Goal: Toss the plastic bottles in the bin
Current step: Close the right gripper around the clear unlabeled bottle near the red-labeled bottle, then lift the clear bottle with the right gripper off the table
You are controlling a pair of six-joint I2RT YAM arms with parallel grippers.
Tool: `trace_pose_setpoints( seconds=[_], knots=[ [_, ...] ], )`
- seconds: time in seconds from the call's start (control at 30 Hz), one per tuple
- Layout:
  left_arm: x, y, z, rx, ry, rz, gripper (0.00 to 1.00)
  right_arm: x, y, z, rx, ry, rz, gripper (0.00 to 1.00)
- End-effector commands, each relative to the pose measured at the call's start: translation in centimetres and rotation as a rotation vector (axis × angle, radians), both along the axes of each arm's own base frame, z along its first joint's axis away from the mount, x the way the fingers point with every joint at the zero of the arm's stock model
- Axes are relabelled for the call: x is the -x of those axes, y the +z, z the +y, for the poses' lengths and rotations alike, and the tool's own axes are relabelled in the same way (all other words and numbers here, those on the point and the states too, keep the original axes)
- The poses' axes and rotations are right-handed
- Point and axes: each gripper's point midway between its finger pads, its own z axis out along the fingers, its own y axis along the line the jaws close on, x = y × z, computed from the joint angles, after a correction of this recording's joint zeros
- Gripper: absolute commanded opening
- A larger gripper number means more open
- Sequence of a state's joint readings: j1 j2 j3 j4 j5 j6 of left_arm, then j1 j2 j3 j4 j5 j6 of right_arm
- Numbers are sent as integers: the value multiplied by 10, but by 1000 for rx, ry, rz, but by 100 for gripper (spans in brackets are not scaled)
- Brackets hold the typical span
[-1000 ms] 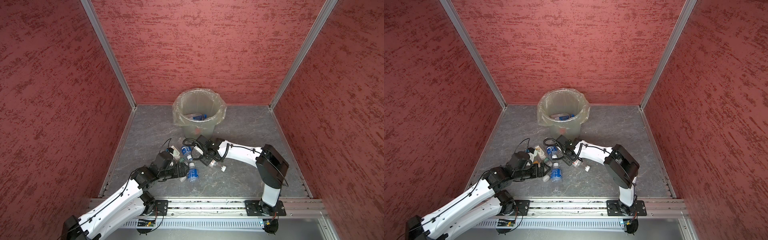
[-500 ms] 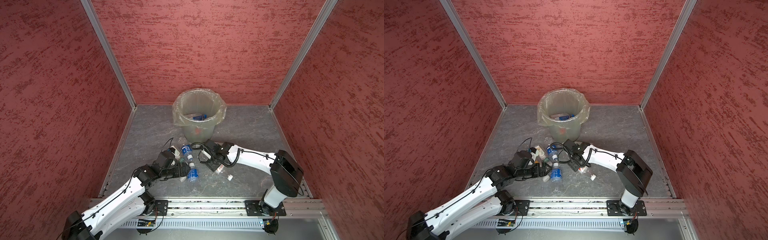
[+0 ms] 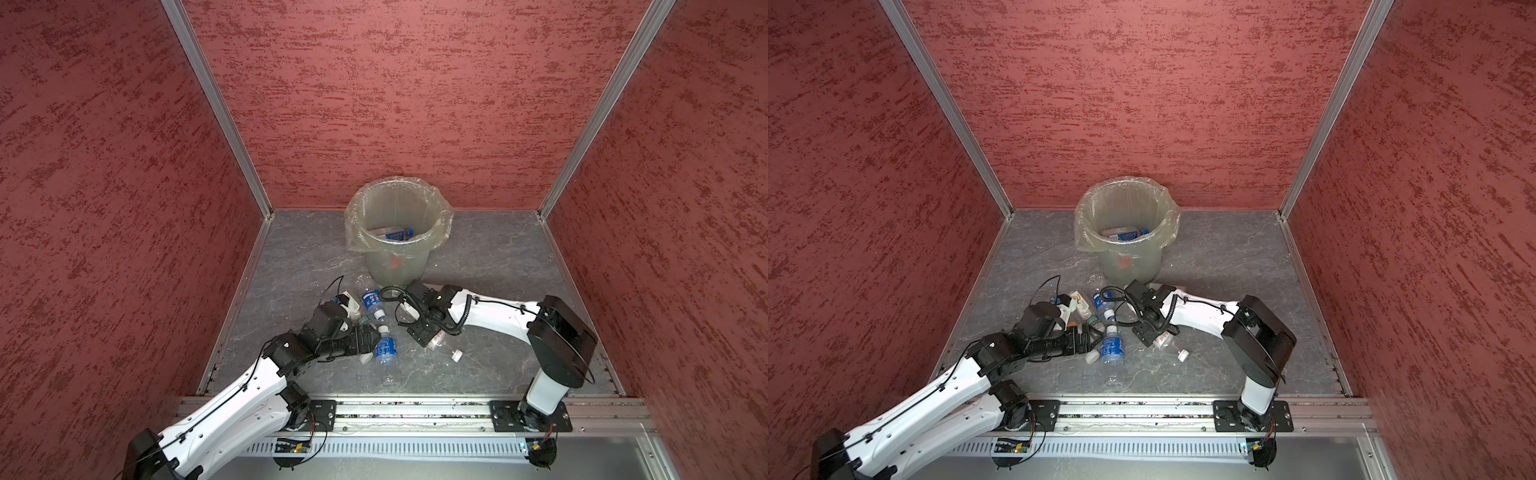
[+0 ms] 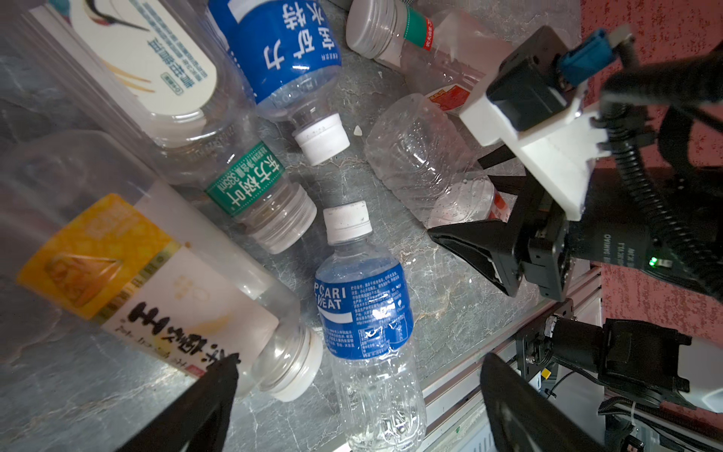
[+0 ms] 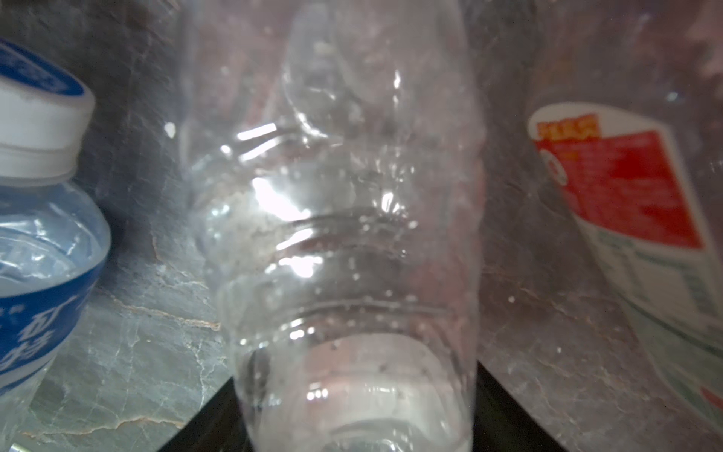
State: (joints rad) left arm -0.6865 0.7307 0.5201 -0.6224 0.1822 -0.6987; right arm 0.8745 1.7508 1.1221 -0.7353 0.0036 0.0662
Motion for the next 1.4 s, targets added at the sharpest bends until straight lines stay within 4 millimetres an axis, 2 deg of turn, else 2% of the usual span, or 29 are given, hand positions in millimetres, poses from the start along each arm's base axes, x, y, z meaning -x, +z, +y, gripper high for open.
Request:
trace_pose_setpoints(
  seconds=[0.0,0.3,0.43,0.73,0.97,1.37],
  knots=[
    [3,-4,1,-4,-12,-5,97,1,-11,-1,-12,-8,51,73],
    [4,-4,4,-7,-5,-7,97,3,-31,-6,46,-11,92,73],
    [4,-7,4,-8,-2,-2,97,3,-29,-8,51,-21,83,65],
    [2,-9,1,-7,-7,4,97,-6,-3,-5,15,-37,21,49],
    [2,-7,1,-5,-6,0,97,-8,18,-10,19,-47,-38,46],
    [-2,-2,-2,-1,-8,-10,97,7,61,-15,-56,-69,-150,45]
  ],
)
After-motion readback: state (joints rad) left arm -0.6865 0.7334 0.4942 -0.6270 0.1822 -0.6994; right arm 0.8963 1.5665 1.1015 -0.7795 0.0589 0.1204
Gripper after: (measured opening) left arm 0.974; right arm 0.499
